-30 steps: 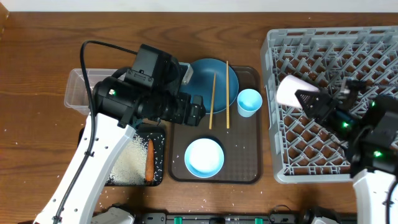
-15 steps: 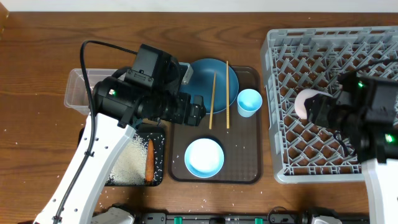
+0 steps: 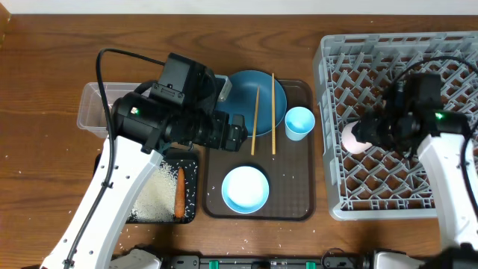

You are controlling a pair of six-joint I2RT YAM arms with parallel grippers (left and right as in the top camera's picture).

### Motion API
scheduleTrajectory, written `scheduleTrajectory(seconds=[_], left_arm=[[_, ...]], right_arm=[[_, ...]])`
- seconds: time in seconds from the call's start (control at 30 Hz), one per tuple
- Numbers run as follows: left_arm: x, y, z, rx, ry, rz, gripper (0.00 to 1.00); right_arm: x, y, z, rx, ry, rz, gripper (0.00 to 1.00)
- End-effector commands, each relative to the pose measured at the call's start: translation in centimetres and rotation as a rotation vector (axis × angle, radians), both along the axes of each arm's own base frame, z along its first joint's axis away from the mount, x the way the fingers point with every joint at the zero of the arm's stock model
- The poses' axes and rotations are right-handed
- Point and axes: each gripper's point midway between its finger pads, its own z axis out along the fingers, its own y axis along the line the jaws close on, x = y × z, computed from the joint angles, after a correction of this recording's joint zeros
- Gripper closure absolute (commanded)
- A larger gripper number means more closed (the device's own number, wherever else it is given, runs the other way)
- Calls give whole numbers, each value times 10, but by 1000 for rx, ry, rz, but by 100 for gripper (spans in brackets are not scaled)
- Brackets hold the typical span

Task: Sort waste into correct bins and load items into the dishwasher rack
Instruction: 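Release the left gripper and carry the cup right over the rack, then lower the pink cup upside down into the rack and release it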

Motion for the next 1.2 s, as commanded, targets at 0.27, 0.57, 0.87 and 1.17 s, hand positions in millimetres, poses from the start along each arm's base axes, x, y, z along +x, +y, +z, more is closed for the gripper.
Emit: scheduleTrajectory(seconds=[0.27, 0.57, 0.87, 1.17], left_arm=[[0, 1, 1, 1, 0, 4, 2], [0, 1, 1, 1, 0, 4, 2], [0, 1, 1, 1, 0, 4, 2], [0, 1, 1, 1, 0, 4, 1]], right_arm=[[-5, 6, -17, 3, 66, 63, 36], [-10, 7, -17, -2, 76, 87, 1], [-11, 7, 5, -10, 28, 110, 10], [-9, 7, 50, -28, -106, 111, 77]])
